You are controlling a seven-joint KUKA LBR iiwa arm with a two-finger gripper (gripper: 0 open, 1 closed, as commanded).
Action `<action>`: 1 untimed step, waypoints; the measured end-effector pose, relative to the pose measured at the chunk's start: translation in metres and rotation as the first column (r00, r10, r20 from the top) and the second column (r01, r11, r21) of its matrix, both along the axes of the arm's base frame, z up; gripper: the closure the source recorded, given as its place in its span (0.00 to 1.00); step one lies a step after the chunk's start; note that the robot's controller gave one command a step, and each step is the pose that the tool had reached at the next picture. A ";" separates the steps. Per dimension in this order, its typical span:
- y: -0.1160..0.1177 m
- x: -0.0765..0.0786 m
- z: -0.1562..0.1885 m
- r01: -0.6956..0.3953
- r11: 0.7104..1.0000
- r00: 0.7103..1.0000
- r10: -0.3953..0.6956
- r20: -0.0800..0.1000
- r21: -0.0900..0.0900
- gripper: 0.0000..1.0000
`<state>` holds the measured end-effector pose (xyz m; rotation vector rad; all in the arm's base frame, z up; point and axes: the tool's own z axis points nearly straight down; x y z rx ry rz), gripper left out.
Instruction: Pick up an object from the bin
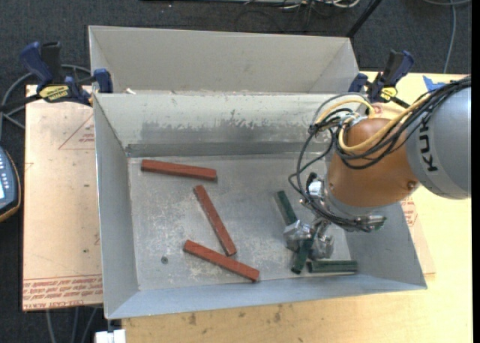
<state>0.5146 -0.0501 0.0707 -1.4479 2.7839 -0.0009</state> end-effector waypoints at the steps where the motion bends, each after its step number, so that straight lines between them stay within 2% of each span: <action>1: 0.012 0.022 0.157 0.060 0.998 0.998 -0.060 0.008 0.001 1.00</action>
Offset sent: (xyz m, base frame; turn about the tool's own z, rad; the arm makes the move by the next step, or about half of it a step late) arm 0.0188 0.0109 0.1526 0.0601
